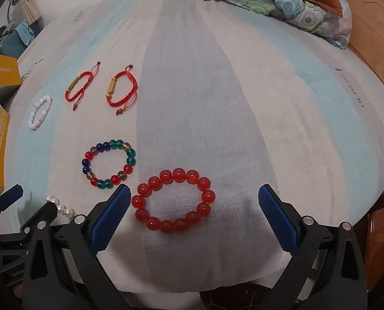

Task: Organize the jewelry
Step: 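Close the right gripper on the red bead bracelet while the left gripper closes on the pearls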

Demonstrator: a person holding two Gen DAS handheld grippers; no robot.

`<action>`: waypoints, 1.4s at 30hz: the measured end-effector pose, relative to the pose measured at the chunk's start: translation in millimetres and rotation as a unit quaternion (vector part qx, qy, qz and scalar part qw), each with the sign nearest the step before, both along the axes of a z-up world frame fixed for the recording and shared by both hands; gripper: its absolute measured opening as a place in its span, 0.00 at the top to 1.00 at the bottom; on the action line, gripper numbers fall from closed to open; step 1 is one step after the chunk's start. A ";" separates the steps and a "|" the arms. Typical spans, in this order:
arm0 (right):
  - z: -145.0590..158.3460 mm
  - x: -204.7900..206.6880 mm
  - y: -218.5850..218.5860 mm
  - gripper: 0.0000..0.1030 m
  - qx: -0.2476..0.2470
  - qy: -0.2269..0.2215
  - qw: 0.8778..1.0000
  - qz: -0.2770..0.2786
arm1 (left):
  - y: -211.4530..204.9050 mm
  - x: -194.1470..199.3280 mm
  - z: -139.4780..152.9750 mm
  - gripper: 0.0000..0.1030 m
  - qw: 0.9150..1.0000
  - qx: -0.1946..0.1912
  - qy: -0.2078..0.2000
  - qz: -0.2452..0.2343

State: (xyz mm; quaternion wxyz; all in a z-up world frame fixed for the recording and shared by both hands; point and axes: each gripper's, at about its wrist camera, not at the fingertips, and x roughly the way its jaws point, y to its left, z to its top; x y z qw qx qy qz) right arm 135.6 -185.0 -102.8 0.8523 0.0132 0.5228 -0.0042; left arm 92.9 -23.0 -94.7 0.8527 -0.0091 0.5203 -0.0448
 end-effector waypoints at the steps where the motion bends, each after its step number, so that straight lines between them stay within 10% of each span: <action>1: -1.8 0.3 -0.5 0.08 0.001 0.003 1.000 0.000 | -1.6 1.0 -3.1 0.06 1.000 0.004 0.001 -0.002; 21: -29.1 15.2 -1.1 0.35 -0.015 0.055 0.998 -0.012 | -4.2 16.3 -25.6 0.12 0.999 0.013 0.032 0.010; 33: -38.4 19.1 -3.0 0.60 -0.015 0.070 0.997 -0.011 | 1.7 15.1 -23.0 0.32 0.999 0.001 0.036 0.008; 42: -38.4 16.4 0.4 0.73 -0.021 0.072 0.997 -0.021 | 5.0 7.3 -18.0 0.70 0.999 0.012 0.032 0.003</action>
